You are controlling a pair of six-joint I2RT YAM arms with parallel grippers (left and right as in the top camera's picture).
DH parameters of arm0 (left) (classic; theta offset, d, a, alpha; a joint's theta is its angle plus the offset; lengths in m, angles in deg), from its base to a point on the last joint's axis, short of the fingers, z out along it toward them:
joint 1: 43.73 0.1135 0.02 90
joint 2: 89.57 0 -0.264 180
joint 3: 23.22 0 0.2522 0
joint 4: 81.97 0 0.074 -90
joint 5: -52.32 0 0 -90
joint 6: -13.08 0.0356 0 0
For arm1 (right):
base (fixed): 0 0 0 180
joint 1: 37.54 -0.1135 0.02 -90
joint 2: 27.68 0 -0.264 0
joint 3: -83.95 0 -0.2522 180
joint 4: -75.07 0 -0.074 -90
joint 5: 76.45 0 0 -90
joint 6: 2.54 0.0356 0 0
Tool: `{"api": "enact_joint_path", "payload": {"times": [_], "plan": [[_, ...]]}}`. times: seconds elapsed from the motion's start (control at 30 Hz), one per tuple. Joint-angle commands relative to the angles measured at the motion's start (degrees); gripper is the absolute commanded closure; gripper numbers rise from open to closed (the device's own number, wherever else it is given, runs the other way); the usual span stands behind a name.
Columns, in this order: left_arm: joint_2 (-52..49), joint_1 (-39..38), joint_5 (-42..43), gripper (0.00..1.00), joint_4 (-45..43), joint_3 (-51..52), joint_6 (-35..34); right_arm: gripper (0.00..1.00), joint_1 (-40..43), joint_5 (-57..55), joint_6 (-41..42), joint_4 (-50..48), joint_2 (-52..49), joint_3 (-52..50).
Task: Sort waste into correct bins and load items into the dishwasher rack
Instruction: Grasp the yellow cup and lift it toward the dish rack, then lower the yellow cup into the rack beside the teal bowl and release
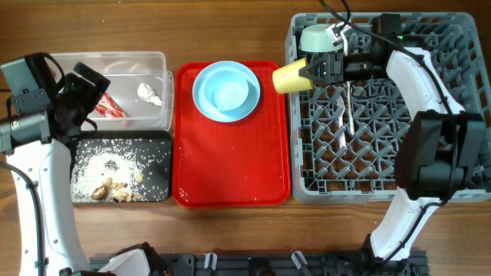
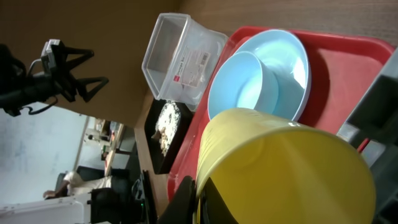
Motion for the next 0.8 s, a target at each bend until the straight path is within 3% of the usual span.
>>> {"api": "enact_joint_path", "payload": {"times": [0.0,0.27,0.77], "plan": [[0.37,0.26,0.28,0.0,-0.11,-0.48,0.94,0.96,0.09,-7.15,-1.33,2.23,-1.51,0.2],[0.37,0.26,0.28,0.0,-0.09,-0.48,0.94,0.96,1.16,-19.89,-1.38,6.78,-1.51,0.2],[0.37,0.26,0.28,0.0,-0.09,-0.48,0.94,0.95,5.09,-28.96,-1.4,13.27,-1.33,0.26]]}}
